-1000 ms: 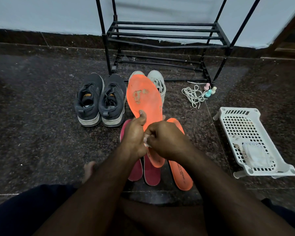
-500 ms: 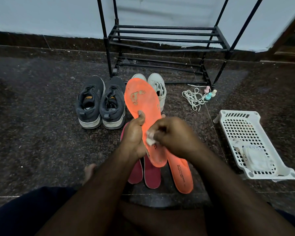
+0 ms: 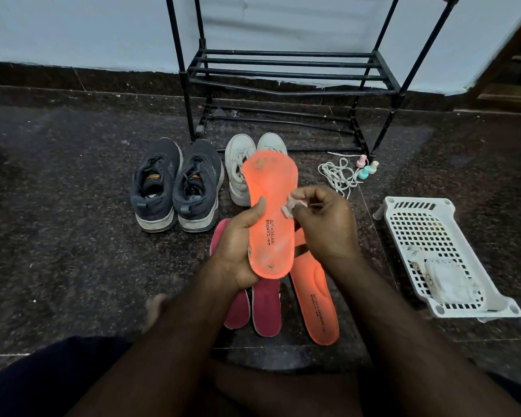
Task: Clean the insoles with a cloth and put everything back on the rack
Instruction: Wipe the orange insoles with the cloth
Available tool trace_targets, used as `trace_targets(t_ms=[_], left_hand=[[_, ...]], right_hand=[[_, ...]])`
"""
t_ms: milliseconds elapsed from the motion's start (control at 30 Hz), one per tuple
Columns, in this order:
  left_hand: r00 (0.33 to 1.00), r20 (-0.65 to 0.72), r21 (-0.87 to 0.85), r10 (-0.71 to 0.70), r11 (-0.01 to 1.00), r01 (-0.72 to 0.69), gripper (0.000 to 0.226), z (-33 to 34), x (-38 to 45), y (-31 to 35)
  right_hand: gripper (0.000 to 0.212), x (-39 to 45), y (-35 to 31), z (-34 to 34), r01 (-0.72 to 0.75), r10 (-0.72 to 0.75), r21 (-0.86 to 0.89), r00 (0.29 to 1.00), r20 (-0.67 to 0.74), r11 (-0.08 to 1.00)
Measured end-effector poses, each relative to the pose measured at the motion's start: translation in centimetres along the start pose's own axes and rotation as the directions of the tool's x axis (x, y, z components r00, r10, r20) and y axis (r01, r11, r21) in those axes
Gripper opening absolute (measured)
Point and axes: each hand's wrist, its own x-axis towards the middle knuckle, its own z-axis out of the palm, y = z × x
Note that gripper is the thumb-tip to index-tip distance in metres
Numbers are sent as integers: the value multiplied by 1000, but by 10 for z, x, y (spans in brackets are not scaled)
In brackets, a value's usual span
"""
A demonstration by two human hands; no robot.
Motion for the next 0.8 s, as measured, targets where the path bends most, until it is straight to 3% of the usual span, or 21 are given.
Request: trace_targets(t_ms=[100, 200, 300, 467, 533, 633, 700, 800], left_hand=[[1000, -1, -58, 8, 998, -8, 48, 4, -1, -3], [996, -83, -53, 25, 998, -30, 50, 5, 0, -4], [992, -121, -8, 20, 1000, -22, 53, 3, 1, -6], [990, -139, -16, -36, 999, 34, 67, -2, 5, -7], [991, -131, -30, -32, 999, 28, 64, 0, 4, -8], [991, -134, -16, 13, 1000, -15, 52, 4, 1, -9], [989, -146, -4, 22, 1000, -23, 49, 5, 0, -10], [986, -162, -14, -22, 1000, 20, 56, 2, 1, -9]], right_hand=[[9, -2, -1, 1, 81, -78, -107, 997, 28, 991], [15, -2, -3, 1, 246, -213, -358, 968, 129, 901], [17, -6, -8, 4, 247, -162, -455, 962, 218, 855], [16, -21, -17, 10, 264, -47, -511, 916, 398, 818], [12, -16, -18, 4, 200, -36, -436, 934, 357, 877], [11, -8, -15, 1, 183, -124, -380, 977, 174, 907], [11, -12, -14, 7, 241, -166, -431, 965, 205, 869], [13, -18, -14, 13, 238, -82, -449, 937, 338, 861]])
